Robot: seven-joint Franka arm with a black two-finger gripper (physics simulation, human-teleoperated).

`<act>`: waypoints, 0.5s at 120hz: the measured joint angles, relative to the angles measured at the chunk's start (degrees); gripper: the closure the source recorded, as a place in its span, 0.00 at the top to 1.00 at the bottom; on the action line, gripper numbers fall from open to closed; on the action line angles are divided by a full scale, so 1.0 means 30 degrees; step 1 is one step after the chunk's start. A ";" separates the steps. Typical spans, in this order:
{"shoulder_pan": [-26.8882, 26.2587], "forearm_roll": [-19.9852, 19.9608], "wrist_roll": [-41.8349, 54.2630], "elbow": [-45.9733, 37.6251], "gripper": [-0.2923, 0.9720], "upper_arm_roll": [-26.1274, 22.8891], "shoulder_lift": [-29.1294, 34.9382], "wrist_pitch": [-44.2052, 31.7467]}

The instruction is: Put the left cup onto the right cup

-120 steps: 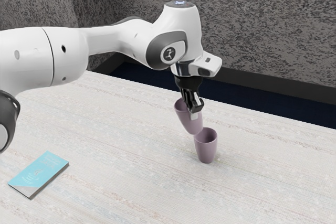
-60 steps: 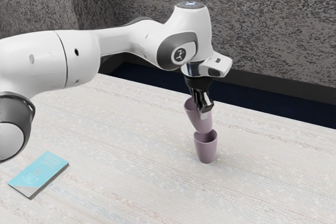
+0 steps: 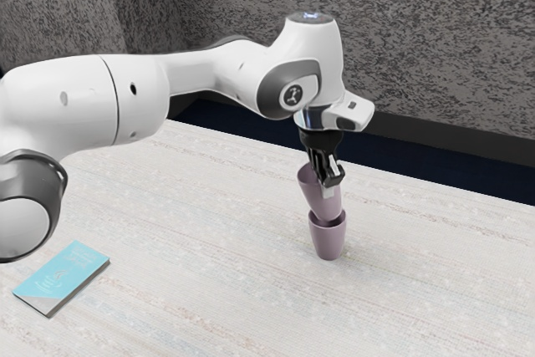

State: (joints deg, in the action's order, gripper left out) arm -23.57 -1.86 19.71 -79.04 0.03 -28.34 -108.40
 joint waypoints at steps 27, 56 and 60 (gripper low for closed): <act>0.0059 -0.0036 0.0035 0.0000 0.15 -0.0014 -0.0286 -0.0045; 0.0064 -0.0116 0.0072 0.0001 0.26 -0.0012 -0.0428 -0.0155; 0.0059 -0.0139 0.0085 0.0002 0.32 -0.0011 -0.0430 -0.0161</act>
State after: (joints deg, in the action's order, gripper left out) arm -23.40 -2.28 19.96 -79.04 0.00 -29.63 -108.89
